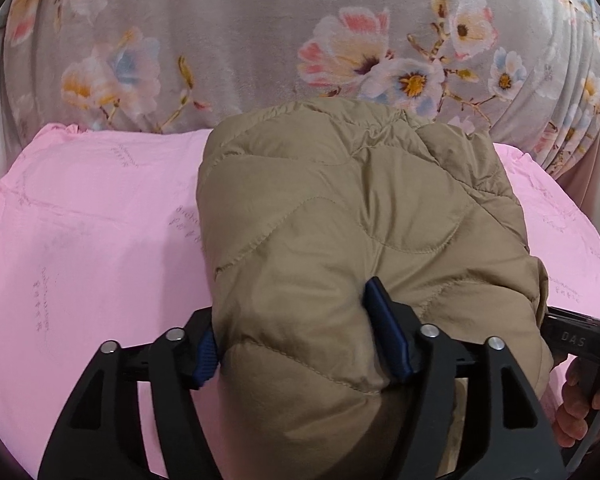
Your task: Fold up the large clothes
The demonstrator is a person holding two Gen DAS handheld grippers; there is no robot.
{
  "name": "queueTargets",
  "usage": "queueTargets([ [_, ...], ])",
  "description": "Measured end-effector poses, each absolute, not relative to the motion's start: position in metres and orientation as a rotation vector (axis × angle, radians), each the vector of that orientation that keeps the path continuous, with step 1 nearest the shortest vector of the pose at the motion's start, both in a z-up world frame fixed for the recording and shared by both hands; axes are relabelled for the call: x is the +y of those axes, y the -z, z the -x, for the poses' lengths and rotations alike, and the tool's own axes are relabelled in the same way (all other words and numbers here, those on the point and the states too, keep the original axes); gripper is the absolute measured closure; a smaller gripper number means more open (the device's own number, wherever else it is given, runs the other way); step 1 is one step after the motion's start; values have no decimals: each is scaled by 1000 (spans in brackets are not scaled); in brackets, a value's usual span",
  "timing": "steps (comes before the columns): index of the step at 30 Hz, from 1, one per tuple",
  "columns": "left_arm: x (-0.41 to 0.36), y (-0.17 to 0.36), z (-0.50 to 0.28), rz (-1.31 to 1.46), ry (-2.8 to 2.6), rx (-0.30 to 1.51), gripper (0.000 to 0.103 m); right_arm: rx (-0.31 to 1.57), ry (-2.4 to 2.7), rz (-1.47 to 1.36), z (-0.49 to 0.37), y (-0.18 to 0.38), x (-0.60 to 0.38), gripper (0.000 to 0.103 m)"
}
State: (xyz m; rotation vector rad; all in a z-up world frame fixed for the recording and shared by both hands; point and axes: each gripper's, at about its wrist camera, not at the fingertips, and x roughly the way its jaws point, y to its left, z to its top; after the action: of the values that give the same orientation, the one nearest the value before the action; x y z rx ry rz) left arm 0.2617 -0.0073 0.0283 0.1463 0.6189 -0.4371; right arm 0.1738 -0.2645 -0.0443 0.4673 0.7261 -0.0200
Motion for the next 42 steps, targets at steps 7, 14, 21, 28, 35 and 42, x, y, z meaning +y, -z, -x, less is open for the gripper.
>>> queueTargets([
  [7,-4,-81,-255,-195,270,576,37,552,157,-287,-142,-42,-258,87],
  [14,-47,-89,-304,-172,222,659,50,572,77,-196,-223,-74,-217,101],
  [21,-64,-36,-338,-192,204,729,53,714,103,-230,-285,-10,-215,103],
  [28,-74,-17,-343,-223,198,677,53,690,126,-197,-287,9,-211,103],
  [35,-81,-6,-350,-235,194,646,53,674,122,-222,-294,20,-217,103],
  [42,-89,1,-360,-260,200,626,53,672,125,-274,-302,27,-223,103],
])
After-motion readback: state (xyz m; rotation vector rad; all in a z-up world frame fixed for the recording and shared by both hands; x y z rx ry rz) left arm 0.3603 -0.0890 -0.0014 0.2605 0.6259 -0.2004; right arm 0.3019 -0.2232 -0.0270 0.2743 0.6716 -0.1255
